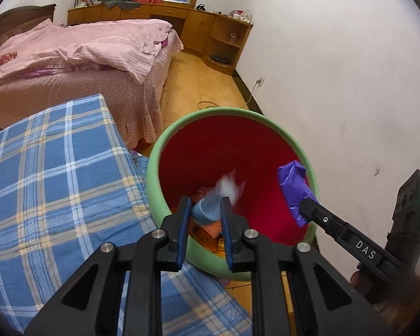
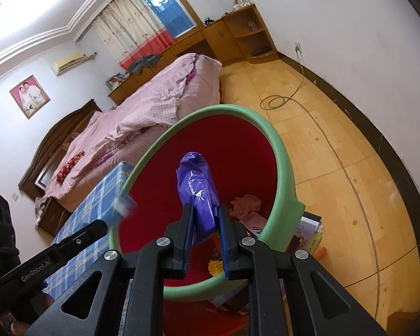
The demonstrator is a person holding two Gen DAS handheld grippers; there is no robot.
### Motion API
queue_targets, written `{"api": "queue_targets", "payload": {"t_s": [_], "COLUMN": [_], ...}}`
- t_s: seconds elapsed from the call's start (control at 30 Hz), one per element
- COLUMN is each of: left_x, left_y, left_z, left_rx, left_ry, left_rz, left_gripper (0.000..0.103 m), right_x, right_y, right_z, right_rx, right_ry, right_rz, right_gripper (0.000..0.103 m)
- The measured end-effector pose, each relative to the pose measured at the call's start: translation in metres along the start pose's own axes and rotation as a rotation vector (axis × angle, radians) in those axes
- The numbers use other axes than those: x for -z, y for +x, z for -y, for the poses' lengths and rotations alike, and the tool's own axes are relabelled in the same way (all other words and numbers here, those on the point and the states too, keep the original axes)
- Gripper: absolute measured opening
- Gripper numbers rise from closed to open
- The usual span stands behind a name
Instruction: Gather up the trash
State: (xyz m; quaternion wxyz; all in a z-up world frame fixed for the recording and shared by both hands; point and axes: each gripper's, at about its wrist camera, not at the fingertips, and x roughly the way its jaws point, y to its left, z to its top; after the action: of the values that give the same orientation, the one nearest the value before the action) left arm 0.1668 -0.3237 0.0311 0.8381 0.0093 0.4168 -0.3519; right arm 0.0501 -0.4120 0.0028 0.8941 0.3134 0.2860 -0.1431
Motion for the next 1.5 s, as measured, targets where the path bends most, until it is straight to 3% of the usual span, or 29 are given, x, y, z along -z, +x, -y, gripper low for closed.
{"api": "queue_targets", "payload": {"t_s": [0.07,0.13,0.67,1.07,1.2,1.5], "left_x": [-0.001,-0.001,0.011,0.042,0.054,0.089], "left_y": [0.001,-0.001,-0.051,-0.124,-0.149,-0.202], "left_z": [-0.001,-0.002,-0.031,-0.067,-0.080,-0.109], "left_rx": [-0.018,-0.036,-0.085,-0.167,-0.197,-0.273], "left_ry": [-0.004,-0.007,-0.079,-0.141,-0.167,-0.222], "left_rz": [-0.005,-0.001,0.025,0.079,0.102,0.155], "left_gripper": [0.035,0.035,0.036,0.036,0.036,0.039], "right_x": [0.000,0.001,0.010,0.034,0.044,0.077], "right_y": [0.003,0.004,-0.027,-0.053,-0.062,-0.080], "right_z": [0.001,0.000,-0.028,-0.082,-0.101,-0.147], "right_rx": [-0.007,-0.016,-0.082,-0.160,-0.176,-0.228], "right_ry": [0.006,0.011,-0.039,-0.124,-0.163,-0.265], "right_rz": [-0.009,-0.013,-0.005,-0.027,-0.028,-0.045], "right_gripper": [0.021,0.030,0.044,0.053,0.064,0.064]}}
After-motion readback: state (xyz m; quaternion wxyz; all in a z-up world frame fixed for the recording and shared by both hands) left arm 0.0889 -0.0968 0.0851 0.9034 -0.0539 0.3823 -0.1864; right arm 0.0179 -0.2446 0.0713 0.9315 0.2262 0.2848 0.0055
